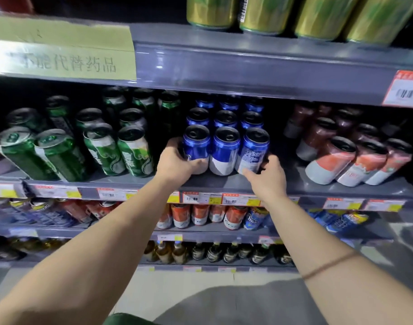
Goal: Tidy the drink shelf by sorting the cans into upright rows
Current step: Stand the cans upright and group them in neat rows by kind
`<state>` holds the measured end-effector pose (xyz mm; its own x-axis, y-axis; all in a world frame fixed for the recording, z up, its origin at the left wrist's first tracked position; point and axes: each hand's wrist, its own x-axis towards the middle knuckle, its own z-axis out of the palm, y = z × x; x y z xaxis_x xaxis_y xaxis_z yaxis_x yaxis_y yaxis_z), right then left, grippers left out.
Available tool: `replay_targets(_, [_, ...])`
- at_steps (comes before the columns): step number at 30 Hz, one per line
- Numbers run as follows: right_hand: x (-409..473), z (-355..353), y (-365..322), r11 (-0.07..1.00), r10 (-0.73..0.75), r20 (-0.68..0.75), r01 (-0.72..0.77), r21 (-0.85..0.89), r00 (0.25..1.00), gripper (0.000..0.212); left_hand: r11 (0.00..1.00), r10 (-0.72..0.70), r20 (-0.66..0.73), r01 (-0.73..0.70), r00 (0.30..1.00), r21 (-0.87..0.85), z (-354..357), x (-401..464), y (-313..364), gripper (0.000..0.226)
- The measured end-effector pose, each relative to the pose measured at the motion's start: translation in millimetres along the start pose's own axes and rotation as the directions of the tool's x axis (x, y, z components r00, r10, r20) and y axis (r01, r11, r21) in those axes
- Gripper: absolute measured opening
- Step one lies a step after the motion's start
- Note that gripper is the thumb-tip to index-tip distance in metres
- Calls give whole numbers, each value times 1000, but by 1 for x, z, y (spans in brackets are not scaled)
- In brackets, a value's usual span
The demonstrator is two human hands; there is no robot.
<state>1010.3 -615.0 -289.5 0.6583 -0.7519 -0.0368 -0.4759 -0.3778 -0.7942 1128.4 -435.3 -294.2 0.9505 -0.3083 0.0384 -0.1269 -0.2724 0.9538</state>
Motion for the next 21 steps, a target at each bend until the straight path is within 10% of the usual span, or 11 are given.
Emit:
replay_targets(15, [11,-9,6,994,32,29,-29,-103,999,61,958,-46,-5,45,999,282,14,-4,2,54])
replay_targets(21, [14,-8,1,996,69,-8,-70,-54,998,64,869,-192,-126,228,973,440,29,-3,8,99])
